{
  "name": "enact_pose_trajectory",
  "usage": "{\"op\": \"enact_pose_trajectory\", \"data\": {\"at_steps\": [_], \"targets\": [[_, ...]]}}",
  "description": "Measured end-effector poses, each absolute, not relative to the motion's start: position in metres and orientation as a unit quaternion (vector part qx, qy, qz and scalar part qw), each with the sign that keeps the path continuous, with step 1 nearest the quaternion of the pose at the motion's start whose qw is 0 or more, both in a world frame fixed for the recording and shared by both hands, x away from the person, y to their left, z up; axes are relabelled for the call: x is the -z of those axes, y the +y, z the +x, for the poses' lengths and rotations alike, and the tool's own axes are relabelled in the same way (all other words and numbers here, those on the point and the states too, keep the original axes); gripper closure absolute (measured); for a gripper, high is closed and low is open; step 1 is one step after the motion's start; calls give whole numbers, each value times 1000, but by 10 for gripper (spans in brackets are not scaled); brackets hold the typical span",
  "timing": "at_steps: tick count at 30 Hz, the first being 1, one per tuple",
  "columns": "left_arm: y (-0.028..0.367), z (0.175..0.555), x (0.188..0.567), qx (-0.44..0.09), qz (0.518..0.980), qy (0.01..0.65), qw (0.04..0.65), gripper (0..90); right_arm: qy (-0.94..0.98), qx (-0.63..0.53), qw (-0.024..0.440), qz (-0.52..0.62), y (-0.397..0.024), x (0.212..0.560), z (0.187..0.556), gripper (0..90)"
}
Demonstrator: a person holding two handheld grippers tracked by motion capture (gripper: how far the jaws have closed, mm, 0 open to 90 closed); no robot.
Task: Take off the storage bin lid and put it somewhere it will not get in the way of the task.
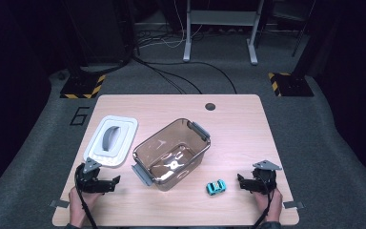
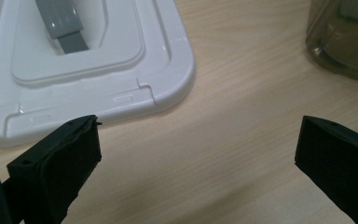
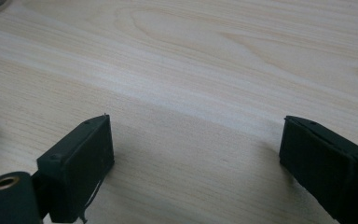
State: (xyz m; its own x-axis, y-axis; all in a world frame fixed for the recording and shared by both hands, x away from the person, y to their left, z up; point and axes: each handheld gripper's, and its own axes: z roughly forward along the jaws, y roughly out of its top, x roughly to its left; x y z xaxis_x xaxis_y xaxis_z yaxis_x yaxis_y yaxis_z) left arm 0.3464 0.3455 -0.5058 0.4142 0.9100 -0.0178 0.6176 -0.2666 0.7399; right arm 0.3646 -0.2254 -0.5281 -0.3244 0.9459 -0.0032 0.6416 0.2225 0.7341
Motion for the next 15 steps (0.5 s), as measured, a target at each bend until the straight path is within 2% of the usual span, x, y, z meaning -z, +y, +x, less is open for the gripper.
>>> {"op": "enact_pose_trajectory", "data": {"at_steps": [8,11,15], "targets": [[339,335,527,-187,784,495,325,0,746,-325,234,531,-225,528,365,91],[338,331,531,-206,779,493,330,0,746,-325,234,531,-225,528,365,90],[337,331,532,-207,776,496,331,0,746,-325,234,532,-225,528,365,90]]}}
